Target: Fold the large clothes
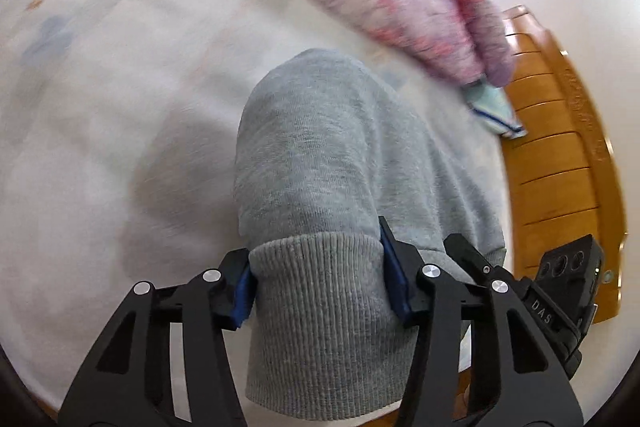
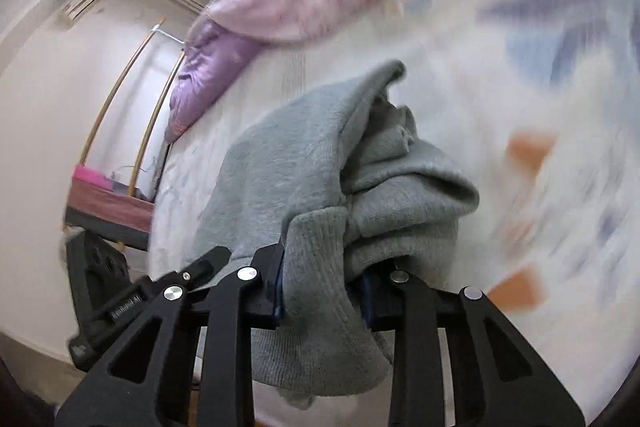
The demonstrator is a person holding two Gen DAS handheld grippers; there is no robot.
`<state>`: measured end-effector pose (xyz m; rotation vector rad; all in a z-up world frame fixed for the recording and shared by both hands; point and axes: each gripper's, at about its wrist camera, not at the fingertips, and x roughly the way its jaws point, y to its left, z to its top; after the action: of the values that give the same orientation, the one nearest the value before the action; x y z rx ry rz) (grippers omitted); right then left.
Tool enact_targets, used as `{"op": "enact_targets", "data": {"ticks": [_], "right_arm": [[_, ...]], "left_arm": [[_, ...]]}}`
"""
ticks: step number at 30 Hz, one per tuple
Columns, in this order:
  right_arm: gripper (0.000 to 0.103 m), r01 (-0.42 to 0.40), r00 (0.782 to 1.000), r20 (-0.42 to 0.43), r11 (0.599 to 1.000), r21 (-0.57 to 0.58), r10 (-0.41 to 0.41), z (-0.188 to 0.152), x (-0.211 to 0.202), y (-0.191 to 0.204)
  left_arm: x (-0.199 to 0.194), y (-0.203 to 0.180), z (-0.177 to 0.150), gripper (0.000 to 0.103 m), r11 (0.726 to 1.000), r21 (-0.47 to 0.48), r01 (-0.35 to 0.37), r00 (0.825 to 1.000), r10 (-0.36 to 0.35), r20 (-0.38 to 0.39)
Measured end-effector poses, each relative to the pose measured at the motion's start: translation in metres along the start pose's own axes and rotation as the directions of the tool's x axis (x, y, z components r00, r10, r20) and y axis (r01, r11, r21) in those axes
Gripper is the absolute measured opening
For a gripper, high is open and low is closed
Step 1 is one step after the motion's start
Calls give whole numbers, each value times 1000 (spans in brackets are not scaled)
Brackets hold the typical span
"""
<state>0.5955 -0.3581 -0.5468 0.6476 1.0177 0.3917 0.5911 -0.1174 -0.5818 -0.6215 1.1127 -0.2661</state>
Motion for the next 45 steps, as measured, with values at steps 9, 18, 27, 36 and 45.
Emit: {"op": "enact_targets", "data": {"ticks": [9, 18, 27, 36, 45], "right_arm": [[29, 147, 972, 195, 986, -80, -129, 85, -71, -94], [48, 530, 848, -79, 843, 92, -525, 68, -10, -215], [67, 596, 802, -103, 798, 91, -588, 52, -27, -215], [68, 508, 861, -5, 860, -54, -509, 37, -43, -99], [71, 521, 853, 80, 842, -138, -515, 25, -69, -9]], "left_arm": [[103, -136, 34, 67, 984, 172, 38, 991, -59, 120], [185, -112, -5, 87, 918, 290, -270, 957, 288, -20], [168, -83, -13, 87, 913, 249, -324, 936, 348, -56], [106, -115, -16, 89, 895, 312, -318, 944, 328, 22], [12, -144, 3, 90, 849, 386, -360, 932, 316, 175]]}}
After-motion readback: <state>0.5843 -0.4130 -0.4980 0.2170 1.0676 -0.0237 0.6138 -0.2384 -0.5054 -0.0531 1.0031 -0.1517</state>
